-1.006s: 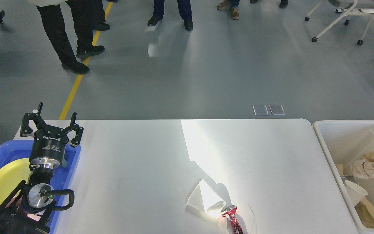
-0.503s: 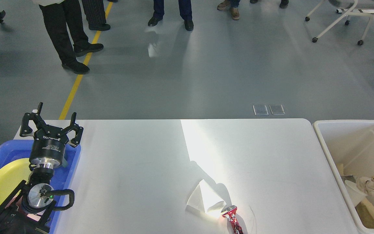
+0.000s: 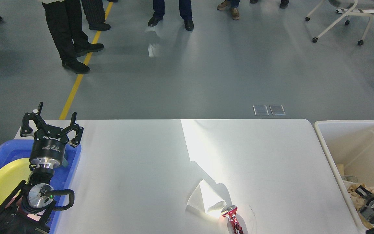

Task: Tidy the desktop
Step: 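Lower the paper into the bin and open the right gripper, then raise the right gripper out of the bin toward the pink wrapper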

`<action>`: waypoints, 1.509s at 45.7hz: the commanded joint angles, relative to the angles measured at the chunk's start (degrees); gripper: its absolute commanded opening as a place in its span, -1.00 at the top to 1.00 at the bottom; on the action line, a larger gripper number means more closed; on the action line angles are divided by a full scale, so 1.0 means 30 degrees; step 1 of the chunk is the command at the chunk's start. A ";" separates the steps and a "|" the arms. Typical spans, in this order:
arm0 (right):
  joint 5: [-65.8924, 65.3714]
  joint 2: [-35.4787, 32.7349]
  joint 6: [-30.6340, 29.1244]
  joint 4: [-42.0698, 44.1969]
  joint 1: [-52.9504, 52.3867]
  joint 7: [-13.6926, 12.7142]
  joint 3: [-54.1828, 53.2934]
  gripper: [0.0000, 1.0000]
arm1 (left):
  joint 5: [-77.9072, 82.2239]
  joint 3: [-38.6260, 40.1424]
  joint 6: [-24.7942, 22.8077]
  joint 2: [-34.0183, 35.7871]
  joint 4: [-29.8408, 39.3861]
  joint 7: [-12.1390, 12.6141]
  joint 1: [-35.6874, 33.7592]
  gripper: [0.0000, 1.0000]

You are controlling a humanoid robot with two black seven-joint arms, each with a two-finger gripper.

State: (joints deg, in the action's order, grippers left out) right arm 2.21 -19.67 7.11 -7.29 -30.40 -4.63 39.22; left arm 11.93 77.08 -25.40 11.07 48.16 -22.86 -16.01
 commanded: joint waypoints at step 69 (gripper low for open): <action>-0.7154 -0.4692 -1.0213 -1.0605 -1.3238 -0.0097 0.2508 -1.00 | 0.0006 0.0001 0.0000 0.0000 0.0000 0.0031 -0.0024 -0.92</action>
State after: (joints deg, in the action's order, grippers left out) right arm -19.09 -33.84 -12.16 -35.06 -61.46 -4.91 42.21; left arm 11.91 77.08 -25.40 11.07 48.16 -22.79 -16.08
